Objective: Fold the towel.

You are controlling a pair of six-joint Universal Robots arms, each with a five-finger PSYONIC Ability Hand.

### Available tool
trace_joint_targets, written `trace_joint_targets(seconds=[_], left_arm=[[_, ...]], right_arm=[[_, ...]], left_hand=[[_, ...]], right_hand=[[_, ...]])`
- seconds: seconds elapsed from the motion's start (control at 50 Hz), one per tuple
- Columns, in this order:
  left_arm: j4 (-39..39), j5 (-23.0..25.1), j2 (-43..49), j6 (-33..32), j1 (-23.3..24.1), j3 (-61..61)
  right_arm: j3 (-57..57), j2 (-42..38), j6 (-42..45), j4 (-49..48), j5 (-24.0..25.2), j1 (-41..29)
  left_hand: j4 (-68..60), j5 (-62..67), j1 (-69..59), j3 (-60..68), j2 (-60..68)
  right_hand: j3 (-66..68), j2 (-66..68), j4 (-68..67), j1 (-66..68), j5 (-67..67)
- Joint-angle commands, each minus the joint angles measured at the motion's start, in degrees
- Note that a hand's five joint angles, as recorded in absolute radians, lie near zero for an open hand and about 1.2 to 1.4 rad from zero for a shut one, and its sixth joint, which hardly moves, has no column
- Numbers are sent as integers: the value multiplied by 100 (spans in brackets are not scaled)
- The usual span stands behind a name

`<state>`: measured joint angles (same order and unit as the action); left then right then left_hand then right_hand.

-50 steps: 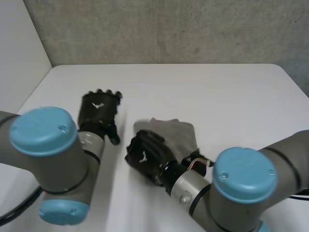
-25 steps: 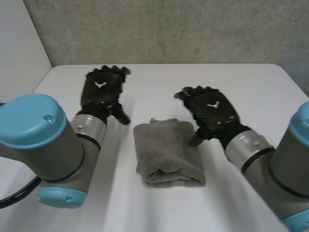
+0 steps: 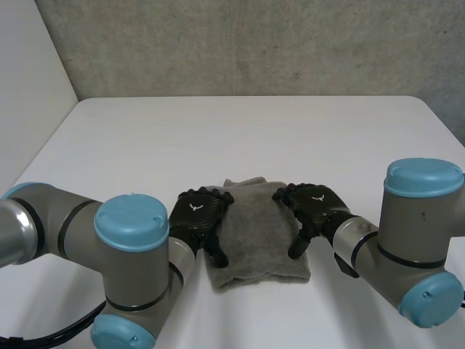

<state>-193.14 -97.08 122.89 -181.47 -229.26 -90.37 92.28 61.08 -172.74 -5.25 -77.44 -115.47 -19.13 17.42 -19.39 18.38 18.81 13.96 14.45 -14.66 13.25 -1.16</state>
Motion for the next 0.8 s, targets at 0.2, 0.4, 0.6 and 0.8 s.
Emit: trace_joint_targets(seconds=[0.2, 0.4, 0.6, 0.8], left_arm=[[444, -22, -1979, 6, -92, 142], [838, -48, -3174, -82, -830, 168], [962, -74, -3175, -64, -892, 142], [936, -92, -3148, -29, -892, 81]], right_arm=[[-307, 2426, 12, 305, -896, 86], [-483, 2971, 82, 577, -1581, 156], [-544, 2927, 65, 859, -1564, 323], [-527, 2901, 3, 841, -1502, 323]], left_hand=[[622, -1452, 649, -547, -590], [588, -1418, 615, -513, -556], [605, -1435, 632, -530, -573], [706, -1536, 733, -631, -674]], right_hand=[[-396, -445, 466, -325, 116], [-396, -445, 466, -325, 116], [-396, -445, 466, -325, 116], [-396, -445, 466, -325, 116]])
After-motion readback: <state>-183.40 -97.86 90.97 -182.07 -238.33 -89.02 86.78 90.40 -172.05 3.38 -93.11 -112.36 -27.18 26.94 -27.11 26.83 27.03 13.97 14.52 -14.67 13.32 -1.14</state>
